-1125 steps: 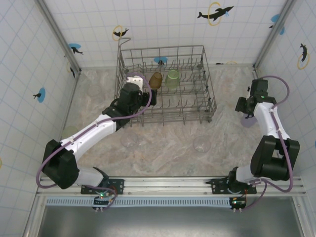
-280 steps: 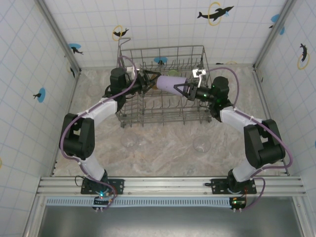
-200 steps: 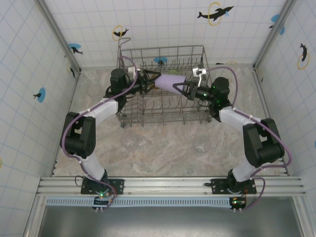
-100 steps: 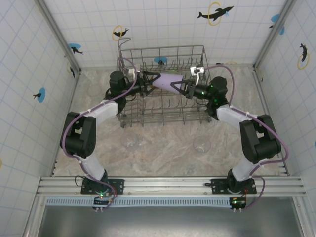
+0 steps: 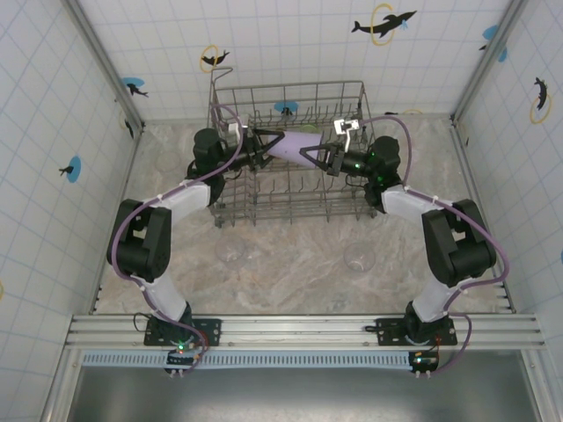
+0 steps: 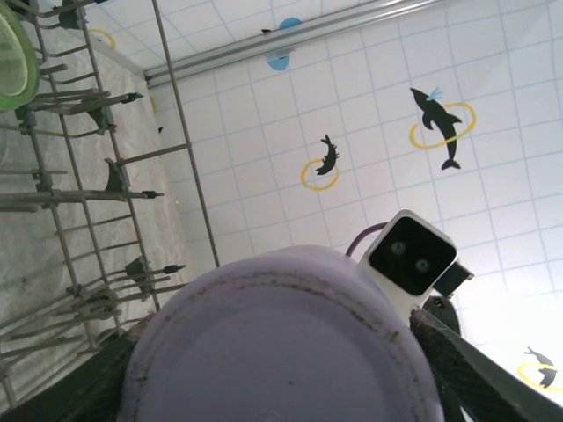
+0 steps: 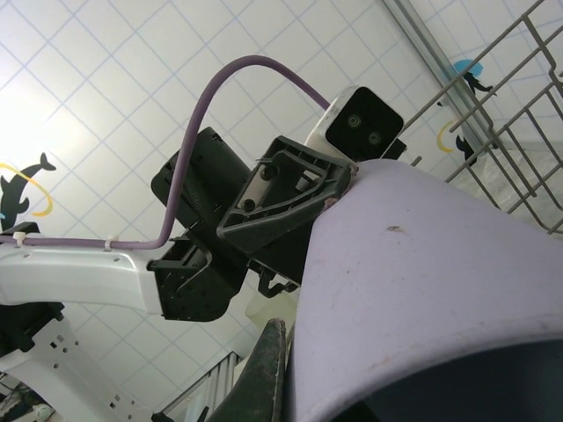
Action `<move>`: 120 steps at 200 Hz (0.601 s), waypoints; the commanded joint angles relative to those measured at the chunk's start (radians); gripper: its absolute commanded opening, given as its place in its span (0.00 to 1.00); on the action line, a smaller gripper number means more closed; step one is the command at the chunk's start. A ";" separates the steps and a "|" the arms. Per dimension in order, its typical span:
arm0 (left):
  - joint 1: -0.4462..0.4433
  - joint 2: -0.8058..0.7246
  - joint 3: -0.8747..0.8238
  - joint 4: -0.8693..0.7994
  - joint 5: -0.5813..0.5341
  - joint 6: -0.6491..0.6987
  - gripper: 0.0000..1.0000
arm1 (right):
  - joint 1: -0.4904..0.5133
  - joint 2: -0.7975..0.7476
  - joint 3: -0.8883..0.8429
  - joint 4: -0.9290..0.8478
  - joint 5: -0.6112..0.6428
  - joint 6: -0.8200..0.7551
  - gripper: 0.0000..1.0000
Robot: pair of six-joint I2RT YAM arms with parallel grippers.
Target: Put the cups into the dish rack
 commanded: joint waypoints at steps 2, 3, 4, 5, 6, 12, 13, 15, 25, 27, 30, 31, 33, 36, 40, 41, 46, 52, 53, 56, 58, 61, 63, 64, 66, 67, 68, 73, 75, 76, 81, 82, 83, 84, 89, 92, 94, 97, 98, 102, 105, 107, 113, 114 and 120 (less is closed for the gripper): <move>-0.001 -0.015 0.012 0.046 0.041 0.005 0.49 | 0.009 0.002 0.041 0.046 0.007 -0.013 0.00; -0.001 -0.015 0.013 0.046 0.041 0.004 0.48 | 0.009 0.002 0.041 0.043 0.008 -0.015 0.00; -0.001 -0.016 0.012 0.048 0.041 0.003 0.47 | 0.010 0.001 0.041 0.042 0.008 -0.017 0.00; -0.001 -0.016 0.012 0.049 0.041 0.003 0.45 | 0.010 0.000 0.041 0.037 0.008 -0.018 0.00; -0.002 -0.016 0.013 0.050 0.041 0.003 0.43 | 0.010 0.000 0.043 0.033 0.008 -0.019 0.00; -0.001 -0.017 0.012 0.060 0.041 0.001 0.35 | 0.009 -0.003 0.046 0.012 0.009 -0.028 0.00; -0.002 -0.017 0.011 0.061 0.041 0.000 0.33 | 0.010 -0.004 0.045 0.007 0.009 -0.031 0.00; -0.002 -0.017 0.010 0.064 0.040 0.000 0.30 | 0.010 -0.005 0.045 0.005 0.009 -0.033 0.00; -0.005 -0.018 0.006 0.080 0.036 -0.004 0.18 | 0.010 -0.013 0.041 -0.007 0.013 -0.044 0.01; -0.005 -0.017 0.006 0.082 0.036 -0.004 0.15 | 0.009 -0.014 0.040 -0.008 0.015 -0.045 0.02; -0.006 -0.017 0.006 0.083 0.036 -0.006 0.12 | 0.009 -0.016 0.040 -0.009 0.015 -0.048 0.02; -0.007 -0.017 0.006 0.083 0.036 -0.007 0.11 | 0.009 -0.017 0.040 -0.010 0.016 -0.049 0.03; -0.008 -0.017 0.007 0.083 0.036 -0.007 0.09 | 0.009 -0.018 0.039 -0.010 0.018 -0.050 0.04; -0.007 -0.017 0.007 0.086 0.037 -0.007 0.05 | 0.009 -0.020 0.039 -0.013 0.019 -0.052 0.06; -0.010 -0.015 0.008 0.088 0.038 -0.005 0.02 | 0.010 -0.022 0.039 -0.017 0.020 -0.053 0.10; -0.010 -0.015 0.009 0.089 0.038 -0.005 0.01 | 0.010 -0.023 0.039 -0.018 0.020 -0.054 0.11; -0.011 -0.014 0.009 0.091 0.039 -0.007 0.00 | 0.009 -0.025 0.040 -0.024 0.021 -0.057 0.17; -0.013 -0.013 0.010 0.092 0.037 -0.007 0.00 | 0.010 -0.029 0.040 -0.031 0.021 -0.060 0.22; -0.012 -0.013 0.010 0.092 0.036 -0.007 0.00 | 0.010 -0.030 0.041 -0.031 0.022 -0.060 0.23; -0.013 -0.014 0.011 0.093 0.035 -0.007 0.00 | 0.009 -0.031 0.041 -0.035 0.020 -0.061 0.26; -0.012 -0.014 0.011 0.093 0.034 -0.007 0.00 | 0.010 -0.032 0.041 -0.037 0.021 -0.061 0.28; -0.012 -0.014 0.012 0.093 0.032 -0.008 0.00 | 0.009 -0.035 0.040 -0.040 0.022 -0.063 0.32; -0.013 -0.015 0.013 0.093 0.031 -0.008 0.00 | 0.009 -0.039 0.040 -0.044 0.022 -0.065 0.34; -0.013 -0.015 0.013 0.093 0.030 -0.007 0.00 | 0.009 -0.039 0.039 -0.046 0.022 -0.065 0.36; -0.013 -0.015 0.015 0.092 0.029 -0.008 0.00 | 0.008 -0.041 0.038 -0.050 0.021 -0.068 0.39; -0.012 -0.015 0.015 0.093 0.028 -0.007 0.00 | 0.008 -0.041 0.038 -0.050 0.021 -0.068 0.39; -0.012 -0.016 0.015 0.092 0.027 -0.008 0.00 | 0.008 -0.043 0.038 -0.052 0.021 -0.068 0.40; -0.013 -0.017 0.019 0.092 0.025 -0.007 0.00 | 0.008 -0.052 0.035 -0.062 0.021 -0.076 0.45; -0.013 -0.017 0.021 0.091 0.023 -0.006 0.00 | 0.008 -0.053 0.035 -0.067 0.021 -0.079 0.47; -0.013 -0.017 0.022 0.091 0.023 -0.007 0.00 | 0.008 -0.054 0.034 -0.070 0.022 -0.081 0.48; -0.013 -0.018 0.028 0.089 0.020 -0.004 0.00 | 0.006 -0.064 0.032 -0.087 0.022 -0.090 0.52; -0.013 -0.018 0.030 0.088 0.021 -0.003 0.00 | 0.006 -0.066 0.032 -0.091 0.024 -0.093 0.53; -0.012 -0.018 0.032 0.087 0.020 -0.002 0.00 | 0.006 -0.070 0.031 -0.099 0.026 -0.098 0.54; -0.013 -0.018 0.033 0.086 0.020 -0.001 0.00 | 0.006 -0.072 0.030 -0.104 0.027 -0.101 0.54; -0.013 -0.019 0.042 0.076 0.017 0.008 0.00 | 0.004 -0.081 0.029 -0.126 0.030 -0.112 0.57; -0.013 -0.020 0.047 0.068 0.015 0.015 0.00 | 0.003 -0.087 0.029 -0.145 0.035 -0.125 0.59; -0.013 -0.020 0.053 0.062 0.013 0.019 0.00 | 0.003 -0.093 0.028 -0.160 0.037 -0.133 0.61; -0.013 -0.021 0.060 0.044 0.011 0.033 0.00 | 0.002 -0.101 0.028 -0.181 0.044 -0.143 0.62; -0.013 -0.021 0.064 0.038 0.011 0.038 0.00 | 0.002 -0.104 0.027 -0.185 0.047 -0.148 0.62; -0.013 -0.022 0.077 0.010 0.004 0.057 0.00 | 0.000 -0.114 0.025 -0.223 0.056 -0.168 0.63; -0.012 -0.023 0.087 -0.017 0.000 0.074 0.00 | -0.001 -0.123 0.023 -0.247 0.063 -0.183 0.63; -0.013 -0.023 0.094 -0.032 -0.003 0.086 0.00 | -0.001 -0.130 0.021 -0.263 0.068 -0.195 0.63; -0.012 -0.023 0.117 -0.080 -0.012 0.122 0.00 | -0.003 -0.149 0.017 -0.305 0.082 -0.227 0.65; -0.013 -0.023 0.121 -0.088 -0.013 0.127 0.00 | -0.003 -0.153 0.016 -0.313 0.083 -0.232 0.66; -0.013 -0.020 0.144 -0.129 -0.024 0.159 0.00 | -0.004 -0.174 0.006 -0.351 0.101 -0.260 0.70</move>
